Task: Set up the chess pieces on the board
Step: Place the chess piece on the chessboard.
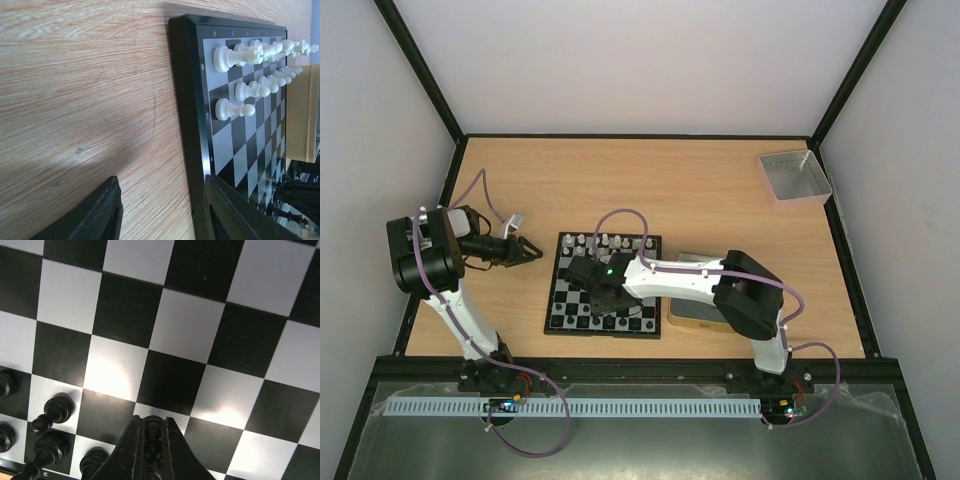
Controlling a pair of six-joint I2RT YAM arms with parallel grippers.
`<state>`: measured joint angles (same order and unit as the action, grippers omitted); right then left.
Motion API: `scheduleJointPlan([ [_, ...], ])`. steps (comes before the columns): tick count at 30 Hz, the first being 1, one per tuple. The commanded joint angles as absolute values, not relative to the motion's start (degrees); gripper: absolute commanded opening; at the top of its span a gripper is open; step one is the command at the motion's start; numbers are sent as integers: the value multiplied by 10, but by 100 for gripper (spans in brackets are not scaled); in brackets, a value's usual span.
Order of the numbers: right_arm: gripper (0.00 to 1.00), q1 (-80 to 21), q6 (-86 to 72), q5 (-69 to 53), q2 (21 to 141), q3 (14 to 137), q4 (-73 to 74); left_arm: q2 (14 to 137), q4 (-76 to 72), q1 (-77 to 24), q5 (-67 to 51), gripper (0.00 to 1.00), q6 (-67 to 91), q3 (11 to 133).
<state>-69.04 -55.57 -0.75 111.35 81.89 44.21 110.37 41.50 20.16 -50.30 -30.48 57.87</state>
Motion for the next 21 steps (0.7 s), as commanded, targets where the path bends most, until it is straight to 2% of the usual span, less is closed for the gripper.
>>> scheduleJointPlan([
  [1,4,-701,-545,-11,1129,834,441,1153,376,204,-320,47,-311,551],
  [21,4,-711,-530,-22,1169,885,450,1154,378,209,-324,47,-314,553],
])
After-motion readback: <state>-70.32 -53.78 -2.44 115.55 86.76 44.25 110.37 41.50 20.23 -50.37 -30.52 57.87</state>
